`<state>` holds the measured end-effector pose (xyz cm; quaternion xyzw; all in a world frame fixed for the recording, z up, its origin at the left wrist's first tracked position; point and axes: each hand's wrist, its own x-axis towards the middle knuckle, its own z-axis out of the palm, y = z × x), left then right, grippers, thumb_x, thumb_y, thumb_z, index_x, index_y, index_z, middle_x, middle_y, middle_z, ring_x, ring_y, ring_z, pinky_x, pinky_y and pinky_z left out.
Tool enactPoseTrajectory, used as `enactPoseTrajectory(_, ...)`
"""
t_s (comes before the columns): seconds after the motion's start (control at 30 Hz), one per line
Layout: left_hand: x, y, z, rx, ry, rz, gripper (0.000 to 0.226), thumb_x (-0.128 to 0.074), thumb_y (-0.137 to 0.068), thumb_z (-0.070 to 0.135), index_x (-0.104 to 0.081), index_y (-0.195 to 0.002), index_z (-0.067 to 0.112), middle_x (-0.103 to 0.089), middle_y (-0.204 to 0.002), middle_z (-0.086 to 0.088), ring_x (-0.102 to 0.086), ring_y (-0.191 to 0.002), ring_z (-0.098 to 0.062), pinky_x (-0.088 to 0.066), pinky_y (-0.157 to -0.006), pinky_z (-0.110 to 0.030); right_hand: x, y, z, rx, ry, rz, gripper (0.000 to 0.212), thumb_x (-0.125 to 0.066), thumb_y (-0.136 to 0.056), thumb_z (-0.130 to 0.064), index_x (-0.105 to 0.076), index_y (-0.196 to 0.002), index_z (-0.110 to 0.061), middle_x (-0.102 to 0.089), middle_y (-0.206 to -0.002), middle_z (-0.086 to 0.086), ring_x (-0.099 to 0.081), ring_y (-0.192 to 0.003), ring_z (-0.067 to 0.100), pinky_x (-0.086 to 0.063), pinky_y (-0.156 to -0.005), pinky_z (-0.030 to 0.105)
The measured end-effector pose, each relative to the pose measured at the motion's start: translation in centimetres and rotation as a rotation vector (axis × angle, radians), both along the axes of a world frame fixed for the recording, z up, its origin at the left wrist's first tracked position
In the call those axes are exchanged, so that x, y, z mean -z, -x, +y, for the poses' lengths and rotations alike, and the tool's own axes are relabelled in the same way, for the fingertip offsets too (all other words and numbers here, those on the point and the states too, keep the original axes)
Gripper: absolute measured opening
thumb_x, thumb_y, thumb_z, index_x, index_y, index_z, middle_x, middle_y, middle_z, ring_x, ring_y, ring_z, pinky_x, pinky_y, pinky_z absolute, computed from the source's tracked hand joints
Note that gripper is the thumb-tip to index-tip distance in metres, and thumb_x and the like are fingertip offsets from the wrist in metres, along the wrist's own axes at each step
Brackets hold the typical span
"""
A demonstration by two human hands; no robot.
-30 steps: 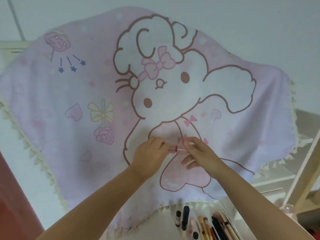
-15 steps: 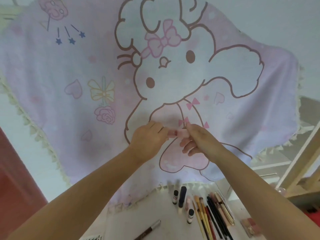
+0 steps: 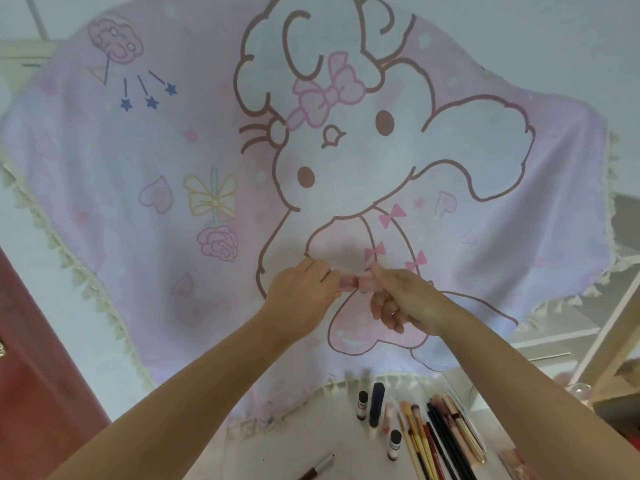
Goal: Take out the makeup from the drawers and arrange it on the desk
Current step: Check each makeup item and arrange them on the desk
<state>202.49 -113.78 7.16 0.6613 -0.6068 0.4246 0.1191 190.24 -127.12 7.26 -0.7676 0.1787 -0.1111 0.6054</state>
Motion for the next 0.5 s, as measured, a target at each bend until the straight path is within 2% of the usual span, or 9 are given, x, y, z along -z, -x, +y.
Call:
enactPoseTrajectory(0.03,0.0,0.0,0.0,-0.005,-0.008,0.002,0.030,-0.089,-0.046,0.028,-0.070,-0.062,0.011,-0.060,-0.052,-0.002,-0.057,-0.044,-0.013,-0.044,-0.033,-0.018,0.0,0.0,0.0,-0.006,0.016,-0.029,0.027,-0.040,-0.093,-0.036,-0.058,-0.087,-0.017,-0.055,-0.058,0.006,-0.048,-0.037,0.010,-0.037,-0.035,0.019)
enactPoseTrajectory(0.1,0.1,0.0,0.1,-0.006,-0.026,0.030,0.031,-0.089,-0.047,0.029,-0.070,-0.063,0.011,-0.060,-0.052,-0.003,-0.057,-0.044,-0.013,-0.044,-0.033,-0.018,0.2,0.1,-0.1,-0.013,0.130,-0.130,0.009,-0.050,-0.091,-0.017,-0.058,-0.087,-0.020,-0.056,-0.069,0.005,-0.053,-0.046,0.007,-0.043,-0.040,0.019)
enactPoseTrajectory(0.17,0.1,0.0,0.1,-0.014,-0.039,0.061,0.032,-0.090,-0.045,0.029,-0.070,-0.063,0.011,-0.060,-0.052,-0.003,-0.057,-0.044,-0.013,-0.044,-0.033,-0.018,0.4,0.2,-0.5,-0.012,0.380,-0.167,0.022,-0.056,-0.087,-0.009,-0.053,-0.097,-0.028,-0.057,-0.089,0.000,-0.058,-0.064,0.006,-0.053,-0.054,0.021)
enactPoseTrajectory(0.23,-0.1,0.1,0.1,-0.025,-0.054,0.094,0.032,-0.090,-0.044,0.029,-0.070,-0.062,0.012,-0.060,-0.052,-0.002,-0.057,-0.044,-0.012,-0.044,-0.033,-0.017,0.5,0.3,-0.5,-0.031,0.527,-0.115,0.037,-0.059,-0.085,-0.018,-0.044,-0.115,-0.034,-0.050,-0.104,-0.009,-0.058,-0.075,0.006,-0.055,-0.063,0.020)
enactPoseTrajectory(0.3,-0.2,0.2,0.1,-0.024,-0.064,0.119,0.033,-0.090,-0.043,0.029,-0.070,-0.062,0.013,-0.060,-0.052,0.000,-0.057,-0.043,-0.012,-0.043,-0.033,-0.016,0.6,0.2,-0.4,-0.015,0.501,-0.067,0.043,-0.051,-0.088,-0.032,-0.037,-0.128,-0.031,-0.050,-0.099,-0.013,-0.059,-0.070,0.005,-0.051,-0.055,0.013)
enactPoseTrajectory(0.37,-0.3,0.4,0.0,-0.015,-0.080,0.126,0.033,-0.090,-0.042,0.030,-0.070,-0.062,0.014,-0.060,-0.052,0.001,-0.057,-0.043,-0.012,-0.042,-0.033,-0.015,0.7,0.1,-0.2,0.056,0.490,-0.058,0.034,-0.038,-0.093,-0.036,-0.047,-0.121,-0.019,-0.057,-0.078,-0.008,-0.058,-0.054,0.002,-0.047,-0.046,0.011)
enactPoseTrajectory(0.43,-0.4,0.3,0.0,0.008,-0.091,0.123,0.034,-0.090,-0.041,0.029,-0.070,-0.063,0.013,-0.060,-0.053,0.002,-0.057,-0.043,-0.012,-0.042,-0.033,-0.014,1.0,0.1,-0.3,0.108,0.516,-0.073,0.029,-0.039,-0.095,-0.030,-0.055,-0.109,-0.010,-0.057,-0.062,-0.006,-0.054,-0.043,-0.001,-0.045,-0.044,0.011)
enactPoseTrajectory(0.5,-0.3,0.3,0.2,0.010,-0.092,0.137,0.034,-0.090,-0.042,0.029,-0.070,-0.064,0.013,-0.060,-0.053,0.002,-0.057,-0.043,-0.011,-0.041,-0.034,-0.014,1.0,0.3,-0.2,0.108,0.550,-0.145,0.016,-0.048,-0.092,-0.019,-0.056,-0.105,-0.013,-0.058,-0.070,-0.005,-0.057,-0.053,0.000,-0.050,-0.053,0.013)
